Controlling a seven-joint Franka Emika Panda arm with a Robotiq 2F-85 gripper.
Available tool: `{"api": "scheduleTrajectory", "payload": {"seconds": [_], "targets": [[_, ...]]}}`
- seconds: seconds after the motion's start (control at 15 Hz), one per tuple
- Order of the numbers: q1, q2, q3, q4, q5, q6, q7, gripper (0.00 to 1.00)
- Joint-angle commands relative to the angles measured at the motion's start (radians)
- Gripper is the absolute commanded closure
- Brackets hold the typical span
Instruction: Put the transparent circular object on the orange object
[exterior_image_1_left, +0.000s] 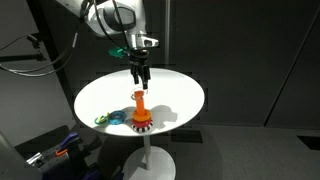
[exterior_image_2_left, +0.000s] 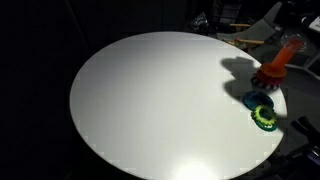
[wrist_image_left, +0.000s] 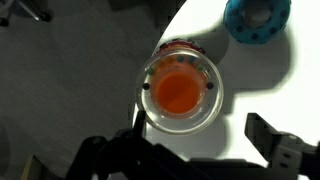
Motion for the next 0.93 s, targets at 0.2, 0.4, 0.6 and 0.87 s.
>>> {"api": "scheduleTrajectory", "payload": {"seconds": [0.2,0.4,0.6,0.87], "targets": [[0.003,0.046,0.000,0.029,-0.013,0.020,0.027,0.00],[0.005,0.061,0.000,0.028,-0.014,0.030,0.027,0.00],[0.008,0.070,-0.001,0.028,-0.014,0.033,0.027,0.00],[0.013,0.067,0.001,0.031,-0.013,0.031,0.024,0.00]]}}
